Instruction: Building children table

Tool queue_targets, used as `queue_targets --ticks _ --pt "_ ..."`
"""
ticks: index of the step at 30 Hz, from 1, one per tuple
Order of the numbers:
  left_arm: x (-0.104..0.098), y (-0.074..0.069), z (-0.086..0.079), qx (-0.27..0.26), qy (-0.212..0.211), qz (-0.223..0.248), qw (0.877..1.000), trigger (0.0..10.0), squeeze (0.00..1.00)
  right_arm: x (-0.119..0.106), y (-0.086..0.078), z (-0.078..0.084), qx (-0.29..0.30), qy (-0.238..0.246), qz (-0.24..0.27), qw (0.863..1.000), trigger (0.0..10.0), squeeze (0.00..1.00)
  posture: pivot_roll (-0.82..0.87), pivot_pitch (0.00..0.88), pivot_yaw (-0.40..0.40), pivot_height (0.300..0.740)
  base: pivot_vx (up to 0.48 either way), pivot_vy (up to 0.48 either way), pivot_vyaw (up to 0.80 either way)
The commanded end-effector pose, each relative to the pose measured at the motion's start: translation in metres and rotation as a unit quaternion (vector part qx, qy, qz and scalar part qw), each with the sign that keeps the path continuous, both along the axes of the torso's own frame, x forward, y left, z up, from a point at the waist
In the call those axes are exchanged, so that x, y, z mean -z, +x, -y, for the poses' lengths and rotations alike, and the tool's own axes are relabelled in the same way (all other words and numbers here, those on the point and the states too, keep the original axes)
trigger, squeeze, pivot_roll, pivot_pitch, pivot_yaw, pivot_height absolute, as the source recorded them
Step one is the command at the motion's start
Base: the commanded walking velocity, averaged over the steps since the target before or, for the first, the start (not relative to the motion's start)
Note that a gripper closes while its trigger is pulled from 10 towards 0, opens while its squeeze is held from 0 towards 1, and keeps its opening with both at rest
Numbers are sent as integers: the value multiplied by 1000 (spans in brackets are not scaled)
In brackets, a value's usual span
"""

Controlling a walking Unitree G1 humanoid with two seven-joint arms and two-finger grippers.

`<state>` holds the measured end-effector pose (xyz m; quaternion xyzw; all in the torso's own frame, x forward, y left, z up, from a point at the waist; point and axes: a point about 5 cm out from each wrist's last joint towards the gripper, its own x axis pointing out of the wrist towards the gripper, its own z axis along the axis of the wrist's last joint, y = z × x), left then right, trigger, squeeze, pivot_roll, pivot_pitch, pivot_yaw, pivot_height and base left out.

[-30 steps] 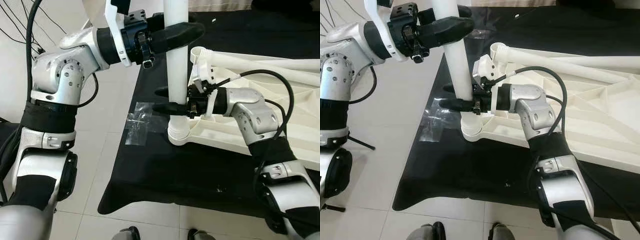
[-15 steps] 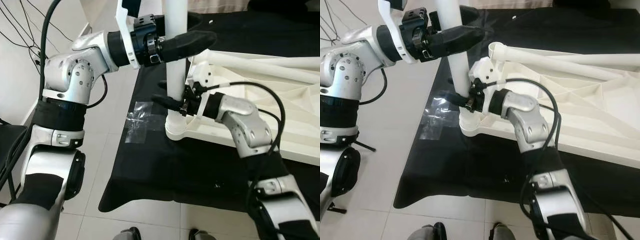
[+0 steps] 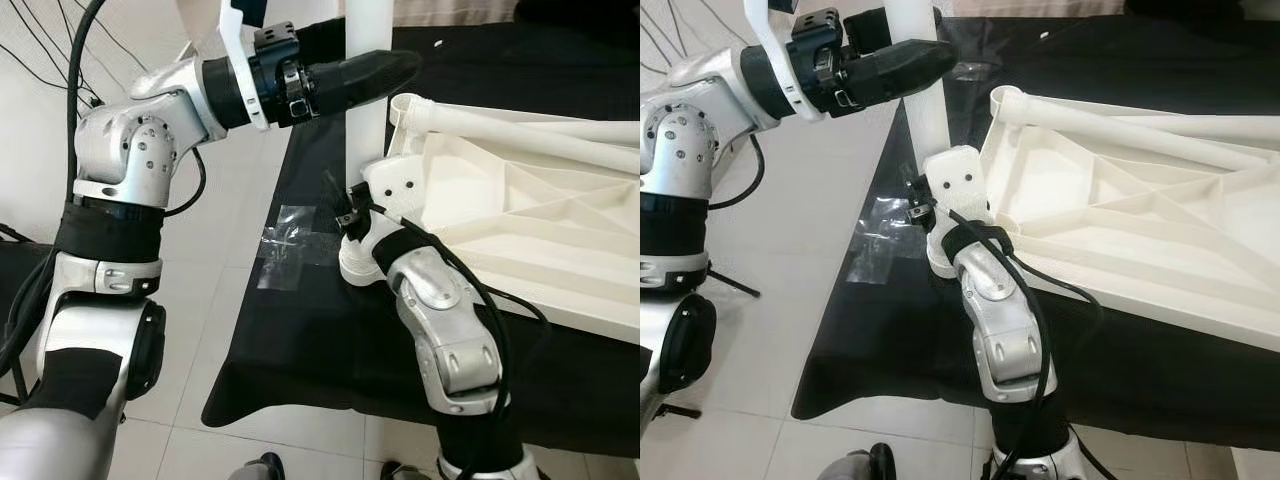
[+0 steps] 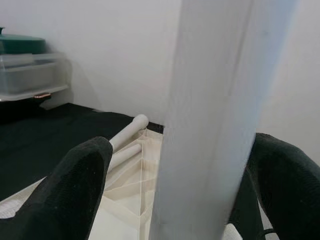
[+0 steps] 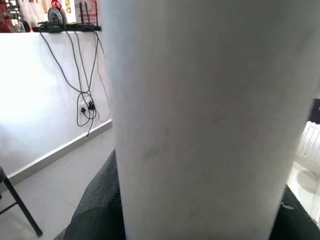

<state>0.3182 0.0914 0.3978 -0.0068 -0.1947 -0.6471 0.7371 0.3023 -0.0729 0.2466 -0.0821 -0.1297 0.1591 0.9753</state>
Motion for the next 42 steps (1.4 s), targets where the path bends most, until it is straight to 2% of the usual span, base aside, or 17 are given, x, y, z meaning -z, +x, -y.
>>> queue_targets --ticks 1,9,10,11,12,25,29,30,31,32,33,34,37,39,40,42 --pt "-1 -4 -3 3 -3 5 1000 10000 0 42 8 11 45 -29 -102 993 0 0 22 248 54 740 0 0 0" --pt "0 -5 -4 -3 -2 -3 1000 10000 0 35 0 5 78 -20 -99 992 0 0 21 254 58 740 0 0 0" --pt "0 -5 -4 -2 -2 -7 1000 9451 0 35 -1 4 82 -18 -98 992 0 0 20 254 59 740 0 0 0" --pt "0 -5 -4 -1 -1 -9 1000 9451 0 34 -2 4 84 -17 -98 991 0 0 20 254 59 740 0 0 0" --pt "1 -5 -4 4 1 -12 1000 0 0 34 -2 4 86 -16 -97 991 0 0 19 255 61 740 0 0 0" --pt "7 -5 -4 6 38 -13 999 0 0 27 -4 5 93 -9 -87 992 0 0 18 255 64 740 0 0 0" --pt "10 -5 -2 12 52 -9 999 0 0 23 -3 4 76 3 -81 994 0 0 17 257 68 740 0 0 0" --pt "11 -5 -2 13 56 -7 998 0 0 18 -3 2 61 -2 -63 996 10000 0 16 257 69 740 0 0 0" --pt "11 -5 -2 13 56 -7 998 0 0 18 -3 2 61 -2 -63 996 10000 0 16 257 69 740 0 0 0" --pt "12 -5 -1 15 61 -4 998 0 0 10 -3 -1 13 12 -46 999 10000 1000 16 257 69 740 0 0 0" --pt "12 -5 -1 15 61 -4 998 0 0 10 -3 -1 13 12 -46 999 10000 1000 16 257 69 740 0 0 0" --pt "12 -5 0 17 63 -3 998 0 0 7 -4 -4 -14 26 -45 999 10000 1000 16 257 69 740 0 0 0" --pt "13 -4 2 23 69 -2 997 0 0 -11 -4 -4 -121 25 -9 992 10000 1000 18 258 74 740 0 0 0" --pt "14 -4 2 24 70 -1 997 0 0 -14 -4 -3 -140 23 -2 990 10000 1000 18 258 74 740 0 0 0" --pt "14 -4 4 28 72 0 997 0 0 -21 1 8 -189 -7 3 982 10000 1000 23 258 75 740 0 0 0" --pt "14 -4 4 29 73 1 997 0 0 -23 3 12 -200 -16 4 980 10000 1000 23 258 75 740 0 0 0"
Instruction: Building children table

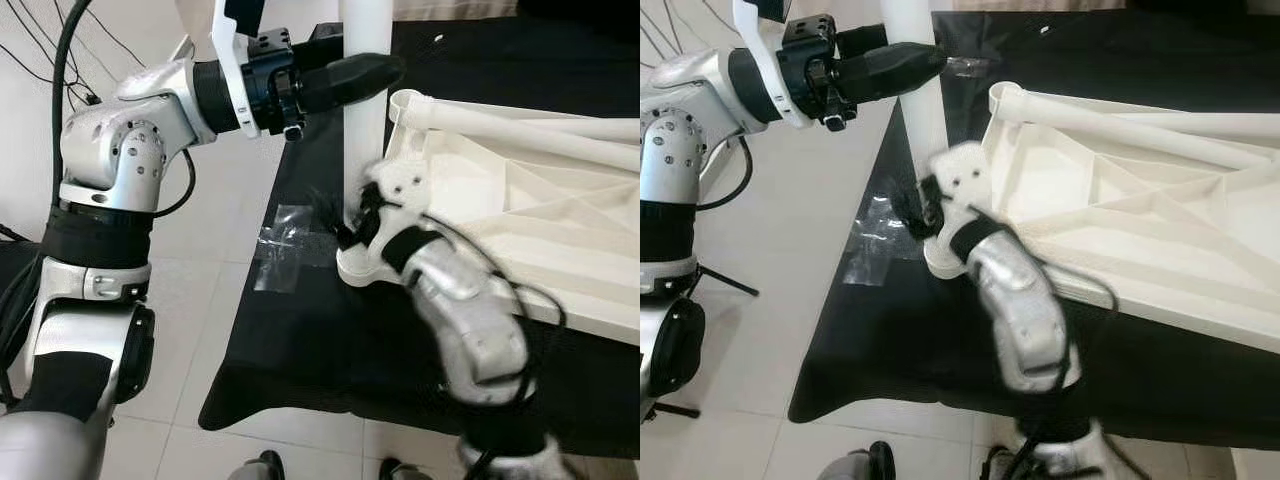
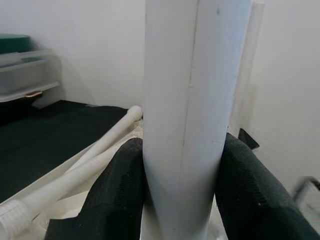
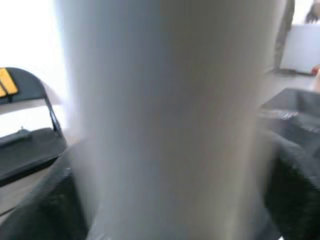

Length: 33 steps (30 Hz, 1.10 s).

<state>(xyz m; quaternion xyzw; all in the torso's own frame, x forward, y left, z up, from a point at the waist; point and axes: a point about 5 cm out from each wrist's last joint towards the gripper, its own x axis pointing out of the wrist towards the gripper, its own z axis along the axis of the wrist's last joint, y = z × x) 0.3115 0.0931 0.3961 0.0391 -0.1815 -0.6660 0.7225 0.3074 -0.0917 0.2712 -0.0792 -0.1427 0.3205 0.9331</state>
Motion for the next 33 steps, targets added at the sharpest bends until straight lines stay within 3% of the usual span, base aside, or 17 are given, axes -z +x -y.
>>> queue_targets --ticks 1,2,3,4,9,10,11,12,21,28,33 --pt "12 2 7 17 29 -22 999 0 0 -1 3 1 -75 -43 5 996 10000 831 23 259 76 740 0 0 0" --pt "12 2 7 19 30 -21 999 0 0 -3 7 8 -106 -74 3 992 10000 0 26 261 77 740 0 0 0" --pt "12 2 7 19 30 -21 999 0 0 -3 7 8 -106 -74 3 992 10000 0 26 261 77 740 0 0 0" --pt "12 2 8 25 31 -21 999 0 0 -8 11 16 -163 -114 3 980 10000 0 26 261 77 740 0 0 0" --pt "12 1 11 32 30 -22 999 0 0 -17 23 17 -229 -116 -19 966 10000 0 40 261 83 740 0 0 0" --pt "12 1 12 34 31 -22 999 0 0 -21 30 16 -245 -121 -22 962 7451 0 40 260 83 740 0 0 0" --pt "12 1 12 34 31 -22 999 0 0 -21 30 16 -245 -121 -22 962 7451 0 40 260 83 740 0 0 0" --pt "12 1 12 34 32 -22 999 0 0 -22 33 15 -245 -122 -26 961 196 0 42 260 82 740 0 0 0" --pt "11 1 14 37 31 -21 999 0 0 -20 38 14 -316 -127 -53 939 0 0 37 255 81 740 0 0 0" --pt "11 1 14 40 30 -20 999 0 0 -19 43 16 -326 -132 -61 934 0 0 33 249 81 740 0 0 0" --pt "10 0 15 40 24 -13 999 0 0 -10 43 14 -302 -129 -74 942 0 0 31 247 83 740 0 0 0"
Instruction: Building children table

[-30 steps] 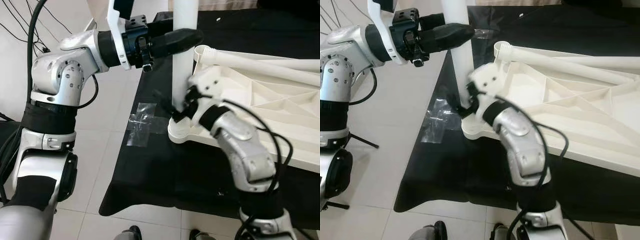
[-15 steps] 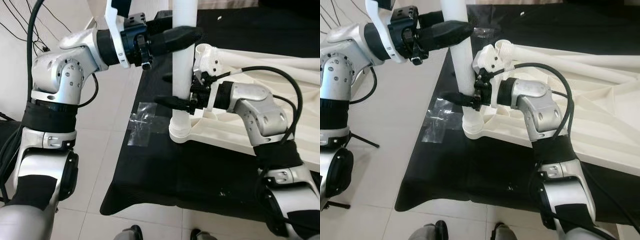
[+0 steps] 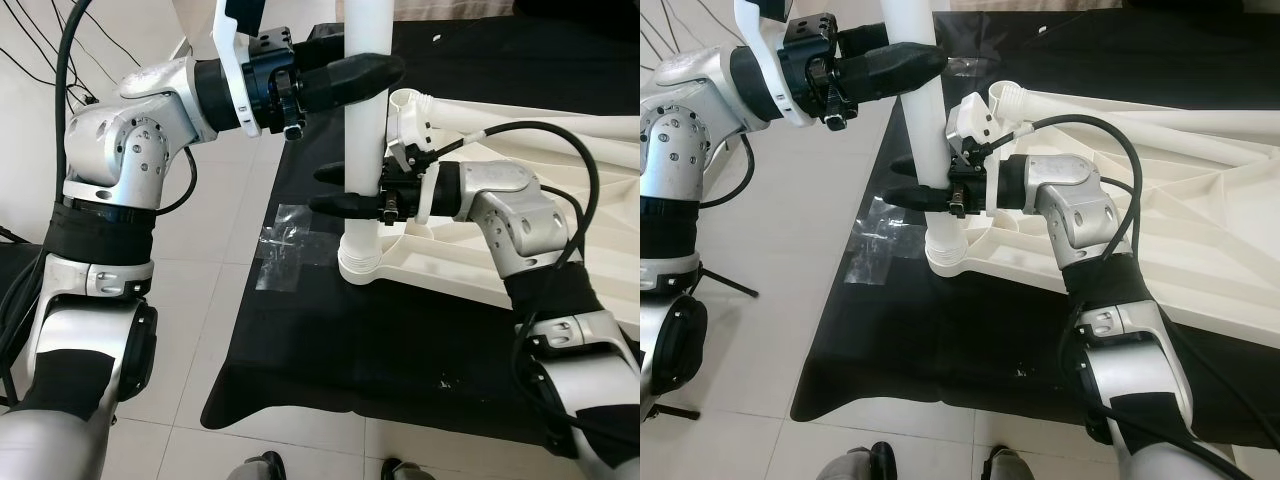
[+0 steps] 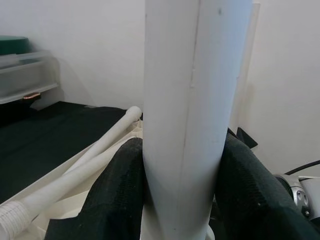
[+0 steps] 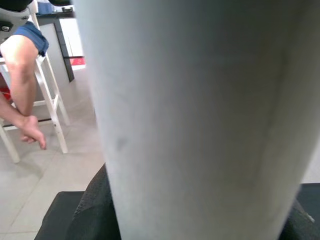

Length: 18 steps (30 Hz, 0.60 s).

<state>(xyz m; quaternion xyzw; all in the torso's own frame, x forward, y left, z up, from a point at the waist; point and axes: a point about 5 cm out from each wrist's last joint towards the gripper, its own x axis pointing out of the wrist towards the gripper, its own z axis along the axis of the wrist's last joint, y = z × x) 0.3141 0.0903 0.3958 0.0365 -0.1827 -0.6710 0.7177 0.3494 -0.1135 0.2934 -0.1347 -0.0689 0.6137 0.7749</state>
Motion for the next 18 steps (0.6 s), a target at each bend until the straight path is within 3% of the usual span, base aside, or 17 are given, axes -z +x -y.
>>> queue_targets --ticks 1,2,3,5,6,10,12,13,14,15,16,17,18 --pt "10 -3 13 31 23 -11 999 0 0 15 1 -8 21 -6 -21 1000 0 0 31 247 82 740 0 0 0" --pt "10 -3 13 31 23 -11 999 0 0 15 1 -8 21 -6 -21 1000 0 0 31 247 82 740 0 0 0" --pt "9 -1 12 24 15 -17 999 3020 0 18 1 -8 36 -4 -24 999 0 0 30 249 80 740 0 0 0" --pt "9 -1 12 18 10 -21 1000 3020 0 20 1 -8 46 -3 -25 999 0 0 30 249 80 740 0 0 0" --pt "9 0 11 19 10 -21 1000 10000 1000 24 1 -9 65 -1 -30 997 0 0 25 253 76 740 0 0 0" --pt "5 5 8 1 1 -21 1000 10000 1000 43 -2 -11 201 17 -53 978 0 0 21 261 59 740 0 0 0" --pt "3 8 5 -16 -17 -30 999 10000 1000 63 -19 -19 256 34 -85 962 0 0 18 263 55 740 0 0 0" --pt "3 8 5 -16 -17 -30 999 10000 1000 63 -19 -19 256 34 -85 962 0 0 18 263 55 740 0 0 0" --pt "3 8 4 -21 -14 -28 999 10000 1000 71 -24 -22 287 27 -88 954 0 0 20 267 56 740 0 0 0" --pt "3 8 4 -17 -11 -31 999 10000 0 82 -27 -22 370 30 -96 924 0 0 21 268 56 740 0 0 0" --pt "3 8 4 -17 -11 -31 999 10000 0 82 -27 -22 370 30 -96 924 0 0 21 268 56 740 0 0 0" --pt "3 7 4 -13 -9 -33 999 10000 0 92 -31 -20 451 27 -92 888 0 0 20 268 57 740 0 0 0" --pt "3 7 4 -13 -9 -33 999 10000 0 92 -31 -20 451 27 -92 888 0 0 20 268 57 740 0 0 0"
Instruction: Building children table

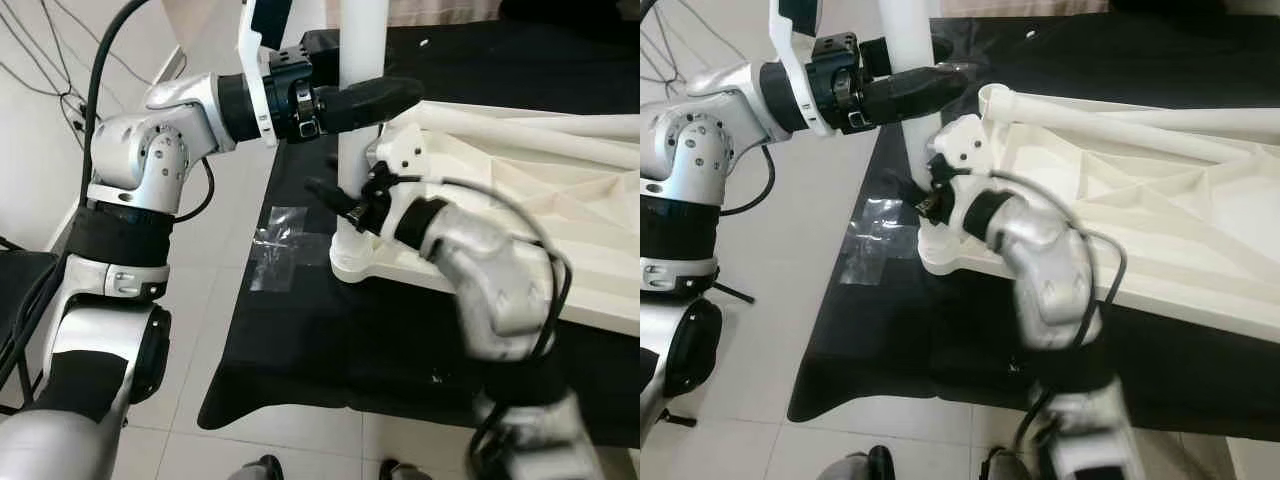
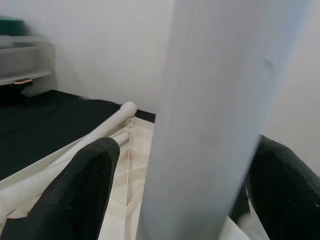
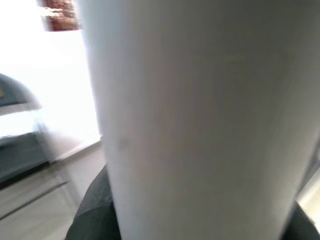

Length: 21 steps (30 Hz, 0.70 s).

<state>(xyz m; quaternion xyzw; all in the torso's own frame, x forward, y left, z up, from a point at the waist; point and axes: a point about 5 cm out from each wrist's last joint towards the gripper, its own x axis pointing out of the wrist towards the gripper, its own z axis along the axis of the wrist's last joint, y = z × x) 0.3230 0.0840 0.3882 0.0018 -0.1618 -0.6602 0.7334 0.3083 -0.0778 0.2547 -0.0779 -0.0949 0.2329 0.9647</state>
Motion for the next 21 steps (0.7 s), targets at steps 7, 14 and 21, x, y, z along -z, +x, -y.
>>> queue_targets --ticks 7,14,21 --pt "-4 -5 -3 -8 14 8 1000 10000 0 51 -4 -14 122 -34 -92 988 0 0 19 260 61 740 0 0 0" --pt "0 -5 -5 -21 29 14 999 10000 0 43 -3 -10 159 -20 -93 983 0 0 16 258 57 740 0 0 0" --pt "18 -6 3 -35 86 29 995 0 0 39 -4 -8 179 -20 -82 980 0 0 11 258 57 740 0 0 0"
